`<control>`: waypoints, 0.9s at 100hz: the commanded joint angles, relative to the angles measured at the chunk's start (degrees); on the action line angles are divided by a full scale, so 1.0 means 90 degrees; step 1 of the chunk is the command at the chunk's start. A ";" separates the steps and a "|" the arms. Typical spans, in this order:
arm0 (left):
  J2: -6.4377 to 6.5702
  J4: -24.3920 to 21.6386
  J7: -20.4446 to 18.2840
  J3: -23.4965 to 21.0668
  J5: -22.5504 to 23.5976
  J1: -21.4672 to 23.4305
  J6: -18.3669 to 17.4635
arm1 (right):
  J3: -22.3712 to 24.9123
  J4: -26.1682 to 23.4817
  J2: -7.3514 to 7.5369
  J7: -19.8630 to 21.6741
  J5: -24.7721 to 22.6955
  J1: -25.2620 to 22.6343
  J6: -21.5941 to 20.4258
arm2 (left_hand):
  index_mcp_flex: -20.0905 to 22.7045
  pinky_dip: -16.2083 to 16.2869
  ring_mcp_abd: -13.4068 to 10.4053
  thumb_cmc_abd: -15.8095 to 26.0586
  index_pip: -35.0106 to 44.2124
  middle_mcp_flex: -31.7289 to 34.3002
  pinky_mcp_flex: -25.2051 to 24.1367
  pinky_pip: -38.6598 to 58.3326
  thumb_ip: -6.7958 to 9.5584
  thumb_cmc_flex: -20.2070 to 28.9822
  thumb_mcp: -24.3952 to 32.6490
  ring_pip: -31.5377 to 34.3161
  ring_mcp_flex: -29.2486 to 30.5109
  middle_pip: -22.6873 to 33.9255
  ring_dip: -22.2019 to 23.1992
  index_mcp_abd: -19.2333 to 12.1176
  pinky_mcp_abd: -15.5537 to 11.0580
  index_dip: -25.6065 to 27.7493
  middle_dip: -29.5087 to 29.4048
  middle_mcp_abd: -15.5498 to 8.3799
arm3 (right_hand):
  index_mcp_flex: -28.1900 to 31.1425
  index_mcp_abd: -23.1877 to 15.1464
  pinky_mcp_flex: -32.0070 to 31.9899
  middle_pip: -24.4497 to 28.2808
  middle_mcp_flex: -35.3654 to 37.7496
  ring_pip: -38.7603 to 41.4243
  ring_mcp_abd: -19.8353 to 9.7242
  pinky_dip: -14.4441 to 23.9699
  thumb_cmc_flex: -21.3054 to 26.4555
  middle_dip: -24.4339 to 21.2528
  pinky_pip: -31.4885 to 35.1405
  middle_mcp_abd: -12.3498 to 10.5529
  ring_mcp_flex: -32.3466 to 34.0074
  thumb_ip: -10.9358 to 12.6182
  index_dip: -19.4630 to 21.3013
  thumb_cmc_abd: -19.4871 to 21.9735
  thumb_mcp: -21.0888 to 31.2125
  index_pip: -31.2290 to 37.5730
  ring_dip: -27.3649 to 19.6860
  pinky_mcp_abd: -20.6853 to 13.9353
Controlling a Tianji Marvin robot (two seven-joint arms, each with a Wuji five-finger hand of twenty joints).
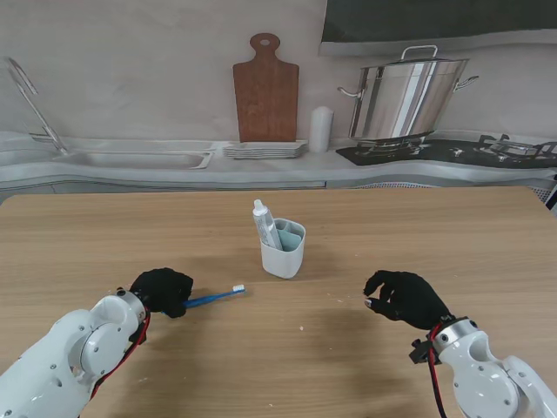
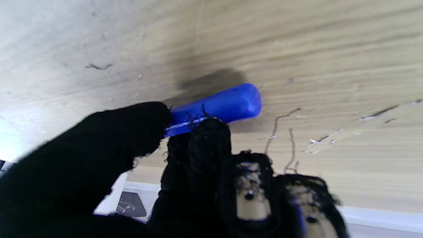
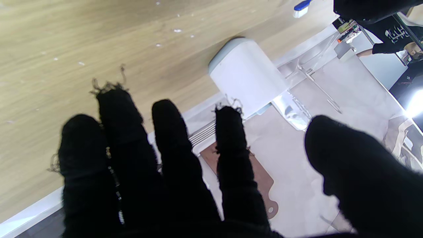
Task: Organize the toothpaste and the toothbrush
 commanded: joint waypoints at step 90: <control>-0.0544 -0.1984 0.1496 -0.0608 -0.1868 0.1318 0.0508 | -0.0381 -0.0629 0.0033 0.0990 0.1405 0.0018 0.0511 | 0.0026 -0.0103 -0.0198 0.0297 0.0214 0.0336 0.0166 0.1437 0.0499 0.0584 0.0251 0.0304 0.0171 0.0066 -0.0048 -0.0401 -0.0369 0.0051 0.0159 0.0516 | -0.2542 -0.0094 -0.0134 0.0846 -0.1993 0.0631 -0.0613 0.0293 0.0457 0.0505 0.0443 -0.0246 -0.0431 -0.0727 0.0360 -0.1907 0.0065 0.0457 0.0336 -0.0281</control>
